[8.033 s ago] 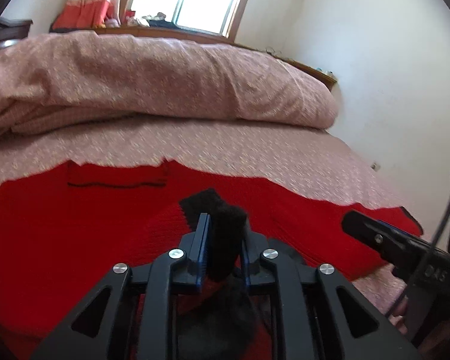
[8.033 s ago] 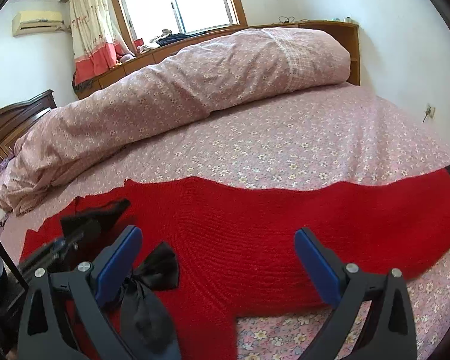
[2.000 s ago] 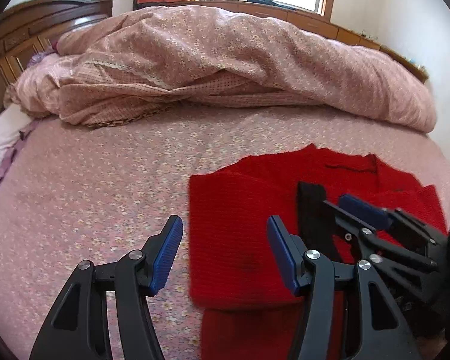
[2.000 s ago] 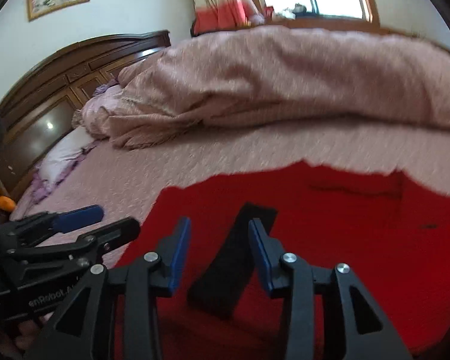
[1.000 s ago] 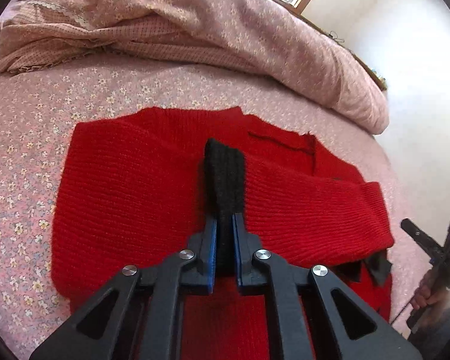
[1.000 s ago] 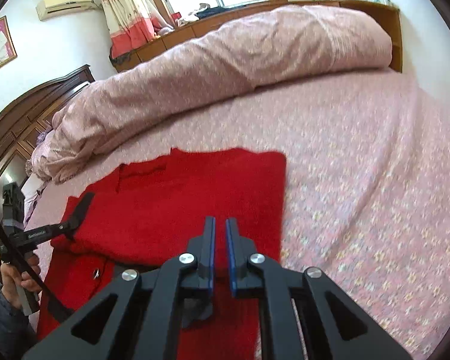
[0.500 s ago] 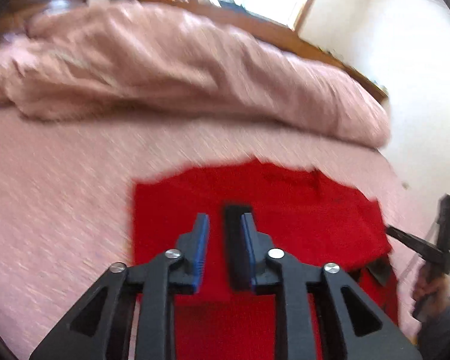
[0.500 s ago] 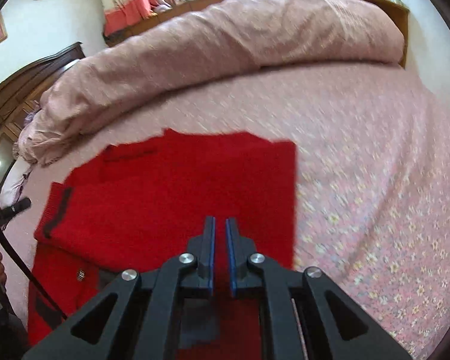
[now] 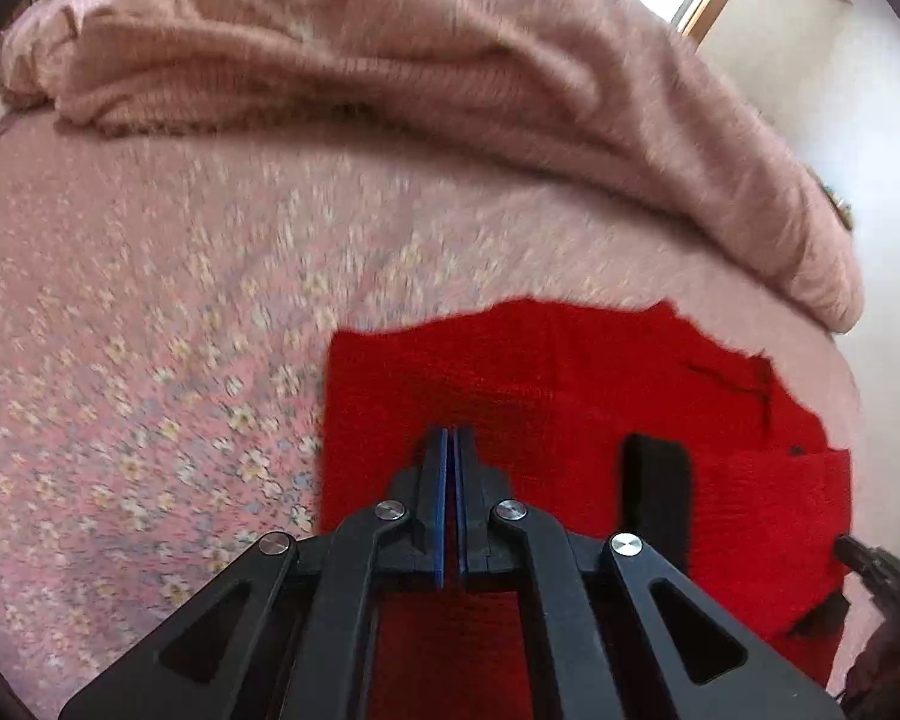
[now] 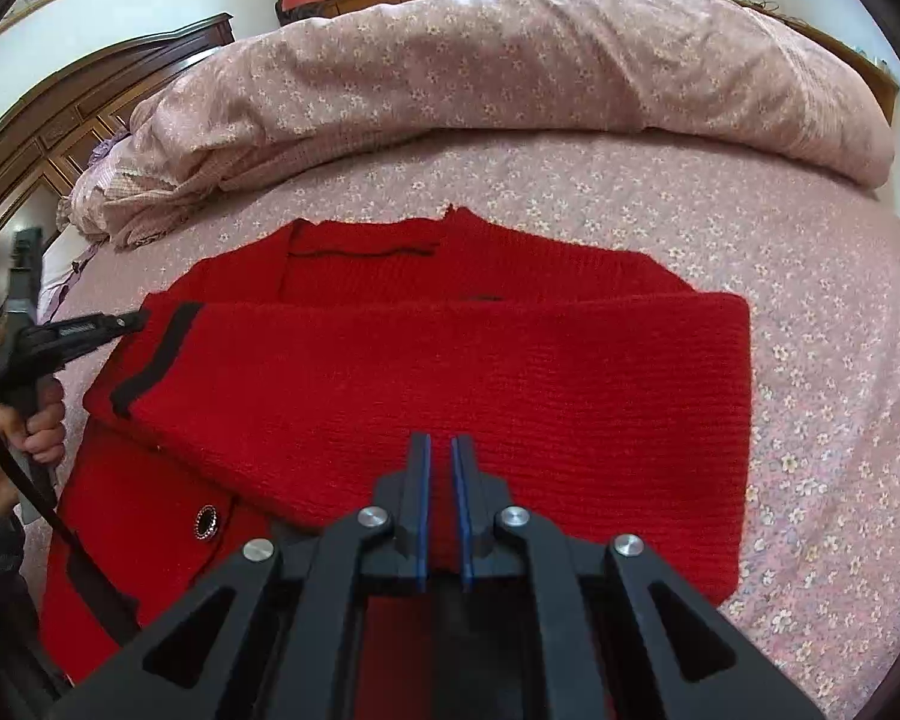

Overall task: Fold small clothes
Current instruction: 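Fold the held sleeve across the cardigan body with the right gripper, then open the right gripper to release the sleeve on the cardigan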

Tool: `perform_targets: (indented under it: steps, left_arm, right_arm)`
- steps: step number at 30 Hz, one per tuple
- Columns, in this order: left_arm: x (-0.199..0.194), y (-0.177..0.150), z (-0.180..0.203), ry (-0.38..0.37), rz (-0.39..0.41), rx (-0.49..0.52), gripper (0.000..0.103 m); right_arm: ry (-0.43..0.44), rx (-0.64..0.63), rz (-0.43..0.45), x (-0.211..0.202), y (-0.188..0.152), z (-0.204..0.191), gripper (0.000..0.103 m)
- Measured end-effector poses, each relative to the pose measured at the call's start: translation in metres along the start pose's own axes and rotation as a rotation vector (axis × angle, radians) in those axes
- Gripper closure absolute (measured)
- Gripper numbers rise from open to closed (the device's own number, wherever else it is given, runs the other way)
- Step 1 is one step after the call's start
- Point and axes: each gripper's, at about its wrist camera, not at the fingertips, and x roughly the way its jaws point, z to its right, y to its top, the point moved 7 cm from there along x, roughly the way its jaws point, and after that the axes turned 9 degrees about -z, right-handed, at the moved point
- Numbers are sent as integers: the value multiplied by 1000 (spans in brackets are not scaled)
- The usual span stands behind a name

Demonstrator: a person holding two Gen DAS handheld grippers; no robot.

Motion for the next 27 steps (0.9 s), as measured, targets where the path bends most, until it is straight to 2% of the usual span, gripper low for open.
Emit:
perform_targets:
  steps: [4,9,12,16,17,20,21,24,27]
  left_arm:
    - [-8,1,6,38,9,27,103]
    - [-50,-18,19,-17,52,36,103]
    - [-54,-35,22,-19,25,55,103]
    - [-25,-64,14,47,-52,64,103]
    - [-29,-70,17,55,-3,76,103]
    - [-35,-72,25,114,0,143,103]
    - [-38,-72,26,112,7,137,103]
    - [-48,-68,32,44,22,106,103]
    - [-44,-47,46,21,76,126,103]
  right_arm:
    - [8,9,0,-1,-1,3,95]
    - [11,9,3,0,-2,2,95]
    - [5,1,3,-1,-5,3,95]
    - [-7,3,0,-3,-11,8,95]
    - [-8,5,-2,-3,-12,10,95]
    - [-1,20,-14,2,-15,19,95]
    - [6,28,-16,2,-15,21,95]
    - [11,33,-10,1,-15,23,95]
    - [-2,26,-7,0,-16,22,95]
